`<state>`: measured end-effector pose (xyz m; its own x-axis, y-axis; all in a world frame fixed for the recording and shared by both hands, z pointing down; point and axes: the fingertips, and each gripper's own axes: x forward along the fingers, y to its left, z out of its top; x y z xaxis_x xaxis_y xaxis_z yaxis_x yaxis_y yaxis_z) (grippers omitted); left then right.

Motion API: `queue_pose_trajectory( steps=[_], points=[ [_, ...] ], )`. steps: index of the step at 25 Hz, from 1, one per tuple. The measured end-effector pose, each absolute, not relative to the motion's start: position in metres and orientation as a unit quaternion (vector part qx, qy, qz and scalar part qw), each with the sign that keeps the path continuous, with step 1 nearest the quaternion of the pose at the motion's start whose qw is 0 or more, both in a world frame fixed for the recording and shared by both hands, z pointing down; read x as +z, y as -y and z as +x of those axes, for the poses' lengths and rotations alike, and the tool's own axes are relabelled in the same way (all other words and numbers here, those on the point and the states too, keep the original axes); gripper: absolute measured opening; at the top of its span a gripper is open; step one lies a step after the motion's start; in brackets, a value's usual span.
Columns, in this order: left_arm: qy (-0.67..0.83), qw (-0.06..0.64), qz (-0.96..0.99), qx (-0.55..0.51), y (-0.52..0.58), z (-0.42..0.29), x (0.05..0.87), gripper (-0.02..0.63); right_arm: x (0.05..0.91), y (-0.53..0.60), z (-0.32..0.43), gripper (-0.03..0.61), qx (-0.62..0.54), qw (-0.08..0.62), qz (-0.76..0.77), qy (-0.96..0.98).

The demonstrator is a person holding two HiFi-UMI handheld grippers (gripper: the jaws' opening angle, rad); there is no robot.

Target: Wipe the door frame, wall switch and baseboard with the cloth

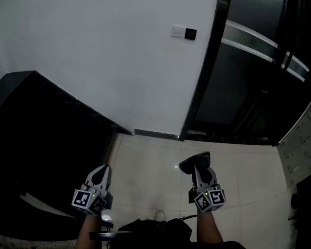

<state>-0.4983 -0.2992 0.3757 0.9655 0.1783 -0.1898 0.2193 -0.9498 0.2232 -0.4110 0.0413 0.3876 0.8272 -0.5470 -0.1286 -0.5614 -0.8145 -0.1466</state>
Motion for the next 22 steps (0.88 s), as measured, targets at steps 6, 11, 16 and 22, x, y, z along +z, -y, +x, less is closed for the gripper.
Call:
queue_pose_trajectory(
  steps=[6,11,16,22],
  points=[
    [-0.097,0.176,0.976,-0.089,0.246,-0.409,0.367,0.002,0.379,-0.104,-0.325,0.092,0.038,0.084,-0.949,-0.302],
    [-0.125,0.149,0.978,-0.075,0.196,-0.327,0.363,0.002,0.373,-0.146,-0.265,0.092,0.047,0.072,-0.953,-0.291],
    [-0.174,0.14,0.972,-0.069,0.165,-0.246,0.359,0.002,0.375,-0.166,-0.205,0.092,0.045,0.046,-0.961,-0.27],
    [-0.228,0.078,0.969,-0.055,0.145,-0.146,0.376,0.002,0.383,-0.166,-0.126,0.092,0.033,0.023,-0.968,-0.248]
  ],
)
